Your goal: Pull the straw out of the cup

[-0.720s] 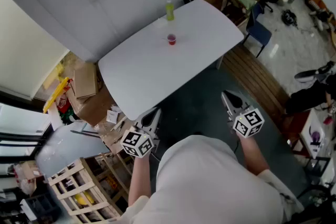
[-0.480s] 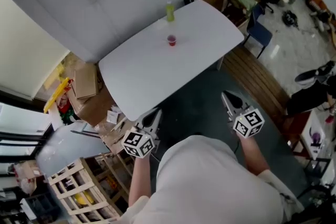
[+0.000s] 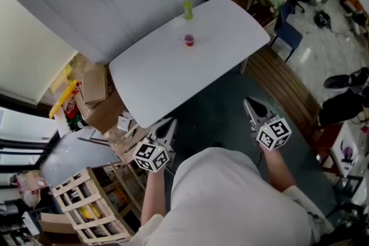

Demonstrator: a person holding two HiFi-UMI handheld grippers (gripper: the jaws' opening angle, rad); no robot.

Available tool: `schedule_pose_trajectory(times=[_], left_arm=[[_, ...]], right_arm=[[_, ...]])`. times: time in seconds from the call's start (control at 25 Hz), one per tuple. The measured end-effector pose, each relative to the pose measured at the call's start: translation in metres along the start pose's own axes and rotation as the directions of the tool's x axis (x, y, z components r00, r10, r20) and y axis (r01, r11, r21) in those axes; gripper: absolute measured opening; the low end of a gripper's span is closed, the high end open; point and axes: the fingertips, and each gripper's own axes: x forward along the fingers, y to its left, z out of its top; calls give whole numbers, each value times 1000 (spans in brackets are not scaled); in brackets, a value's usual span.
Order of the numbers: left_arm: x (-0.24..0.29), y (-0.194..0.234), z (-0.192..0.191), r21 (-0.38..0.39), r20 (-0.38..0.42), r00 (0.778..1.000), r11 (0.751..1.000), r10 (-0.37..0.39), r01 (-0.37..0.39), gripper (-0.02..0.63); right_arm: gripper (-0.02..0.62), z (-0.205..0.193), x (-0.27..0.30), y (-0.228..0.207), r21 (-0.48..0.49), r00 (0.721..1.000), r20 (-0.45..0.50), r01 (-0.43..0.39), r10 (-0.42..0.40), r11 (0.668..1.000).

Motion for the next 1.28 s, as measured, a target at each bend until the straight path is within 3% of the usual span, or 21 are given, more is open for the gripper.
schedule_pose_trajectory(times=[0.52,0.84,1.28], left_arm=[[16,-25,-31,-37,5,994,994,105,-105,2],[28,-29,-27,-41,6,995,994,100,-100,2],[71,26,0,-33,-19,999,998,46,-46,2]], right_arm=[[38,-27,-30,-30,-45,996,-61,-69,67,997],[38,-29,-22,-38,-39,995,-80,-61,58,997],[38,-28,25,-54,-23,995,-95,8,-10,1000]])
